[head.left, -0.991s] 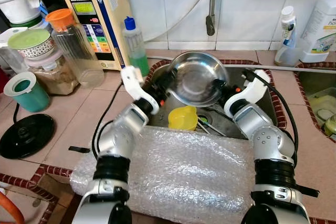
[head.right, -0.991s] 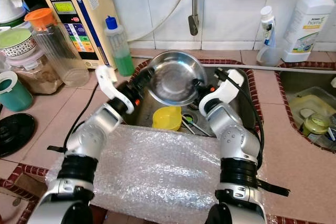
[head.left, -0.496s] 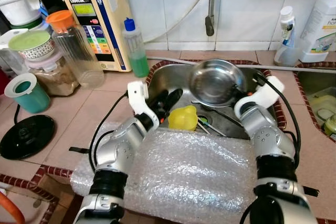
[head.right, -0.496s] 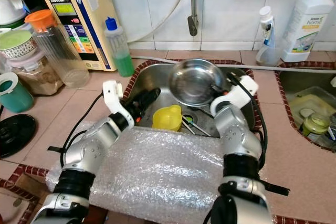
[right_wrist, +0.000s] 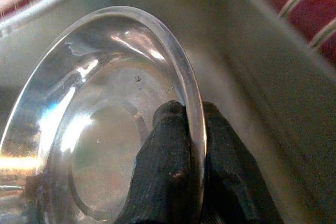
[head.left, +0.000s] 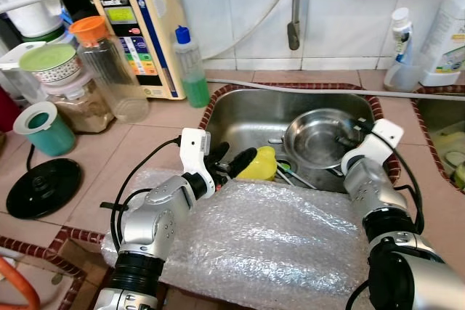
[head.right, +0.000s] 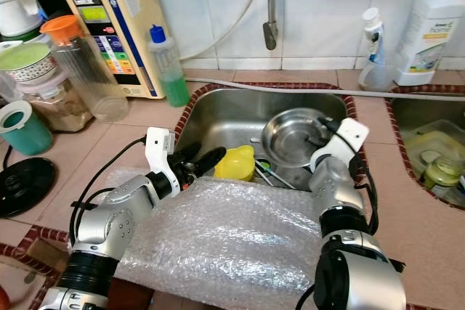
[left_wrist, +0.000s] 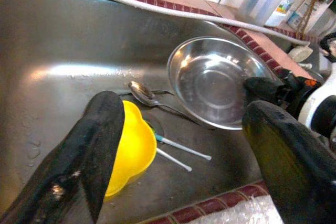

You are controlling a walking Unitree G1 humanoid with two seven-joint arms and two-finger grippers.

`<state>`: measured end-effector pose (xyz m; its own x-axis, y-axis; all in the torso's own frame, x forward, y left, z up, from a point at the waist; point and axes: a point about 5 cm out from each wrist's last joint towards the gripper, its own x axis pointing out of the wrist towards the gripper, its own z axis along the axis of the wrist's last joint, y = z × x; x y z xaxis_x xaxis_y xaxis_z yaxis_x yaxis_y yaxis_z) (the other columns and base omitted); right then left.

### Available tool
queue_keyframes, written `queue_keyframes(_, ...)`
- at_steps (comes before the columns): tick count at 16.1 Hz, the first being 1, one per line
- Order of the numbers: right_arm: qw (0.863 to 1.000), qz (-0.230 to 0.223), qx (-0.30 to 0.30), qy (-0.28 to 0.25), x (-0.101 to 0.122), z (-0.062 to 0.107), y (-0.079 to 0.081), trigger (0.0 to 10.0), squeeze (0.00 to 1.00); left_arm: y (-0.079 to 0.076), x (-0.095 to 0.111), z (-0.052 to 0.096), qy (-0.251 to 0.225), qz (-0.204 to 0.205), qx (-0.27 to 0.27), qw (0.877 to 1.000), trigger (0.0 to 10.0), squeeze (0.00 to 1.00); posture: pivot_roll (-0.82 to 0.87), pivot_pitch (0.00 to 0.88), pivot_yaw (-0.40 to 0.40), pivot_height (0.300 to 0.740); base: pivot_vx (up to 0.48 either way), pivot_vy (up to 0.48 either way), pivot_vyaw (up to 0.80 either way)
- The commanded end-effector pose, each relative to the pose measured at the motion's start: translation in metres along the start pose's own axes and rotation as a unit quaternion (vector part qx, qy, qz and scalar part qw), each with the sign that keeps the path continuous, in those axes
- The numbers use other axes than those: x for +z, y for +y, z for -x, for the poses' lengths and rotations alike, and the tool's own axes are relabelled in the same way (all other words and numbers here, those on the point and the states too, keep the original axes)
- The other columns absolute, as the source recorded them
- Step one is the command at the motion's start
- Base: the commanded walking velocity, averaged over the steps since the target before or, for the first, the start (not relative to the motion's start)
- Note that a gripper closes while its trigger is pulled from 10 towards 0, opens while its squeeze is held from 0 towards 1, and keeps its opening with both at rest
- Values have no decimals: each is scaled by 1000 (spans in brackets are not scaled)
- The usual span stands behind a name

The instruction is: Kitchen organization

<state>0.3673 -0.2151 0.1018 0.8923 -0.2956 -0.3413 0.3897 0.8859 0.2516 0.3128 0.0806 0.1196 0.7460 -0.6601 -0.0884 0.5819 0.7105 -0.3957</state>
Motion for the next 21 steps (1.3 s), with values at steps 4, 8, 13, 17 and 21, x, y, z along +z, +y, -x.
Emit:
queue_keyframes(4,996,85,18,15,-15,-1,5,2392,0,2,-2,7,27,-30,4,999,10000,1000,-10,0,175,740,0,0,0)
queue_keyframes(8,992,120,25,33,-27,1,3,9608,1000,1,-6,7,49,-60,1,997,10000,1000,-2,0,163,740,0,0,0)
queue_keyframes(13,992,111,31,54,-39,3,-3,10000,1000,-2,-4,3,42,-64,-1,997,10000,1000,-13,0,166,740,0,0,0)
queue_keyframes(17,993,102,29,57,-39,2,-6,10000,1000,-3,-5,2,43,-67,-3,997,10000,1000,-16,0,168,740,0,0,0)
queue_keyframes(21,993,93,36,62,-39,2,-5,10000,1000,-2,-4,1,41,-67,-1,997,10000,1000,-13,0,162,740,0,0,0)
